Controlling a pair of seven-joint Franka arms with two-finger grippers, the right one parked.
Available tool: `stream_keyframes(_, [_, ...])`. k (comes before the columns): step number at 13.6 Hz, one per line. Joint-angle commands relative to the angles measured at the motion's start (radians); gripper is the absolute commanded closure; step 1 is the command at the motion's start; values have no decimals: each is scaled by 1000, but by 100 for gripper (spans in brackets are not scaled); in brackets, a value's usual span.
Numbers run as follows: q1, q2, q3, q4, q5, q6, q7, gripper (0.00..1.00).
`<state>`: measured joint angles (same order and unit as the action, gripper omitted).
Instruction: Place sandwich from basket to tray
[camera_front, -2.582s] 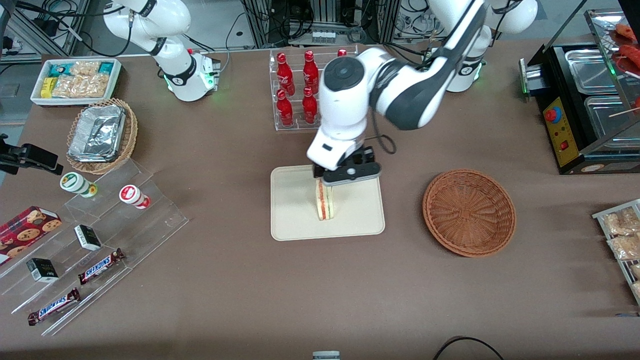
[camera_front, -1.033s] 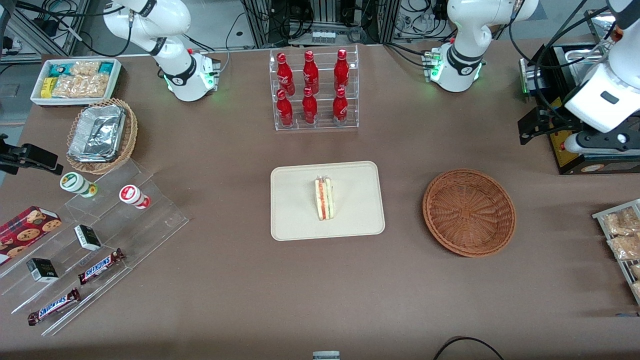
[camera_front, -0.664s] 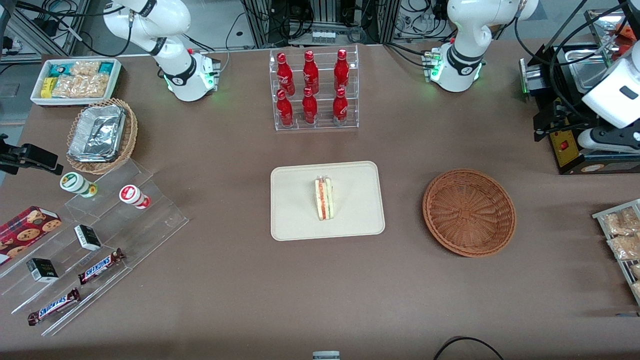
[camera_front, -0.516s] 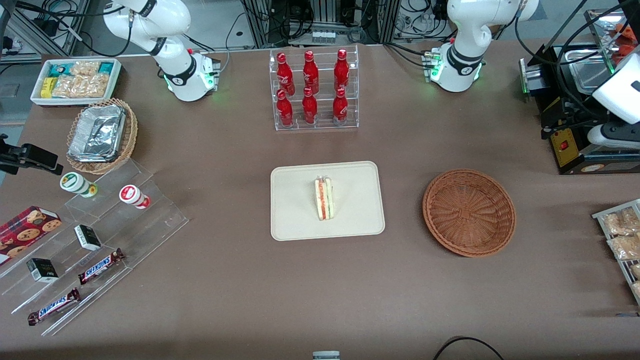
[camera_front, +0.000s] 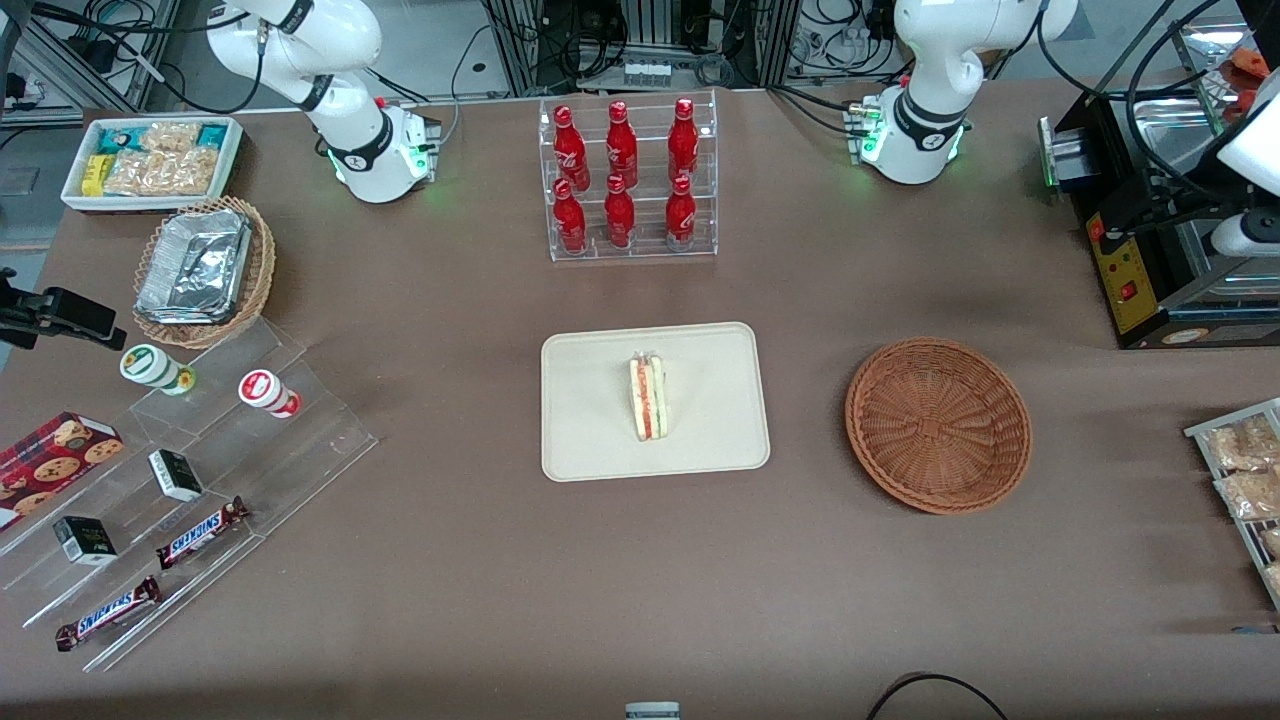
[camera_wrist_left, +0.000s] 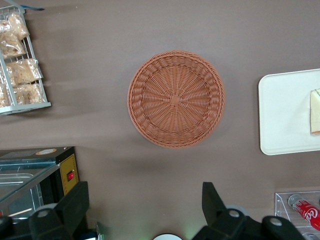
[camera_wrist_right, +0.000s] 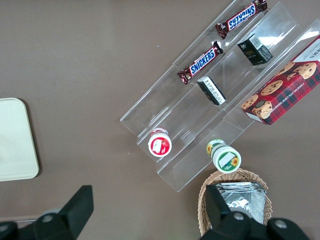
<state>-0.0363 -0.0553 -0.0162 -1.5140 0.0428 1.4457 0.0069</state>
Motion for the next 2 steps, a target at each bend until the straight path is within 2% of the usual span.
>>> stream_keyframes(1, [3,-15,-1,-15,-17,-5,-31,0])
stream_keyframes(2, [4,-18,2,-15,-17,-11,-22,0])
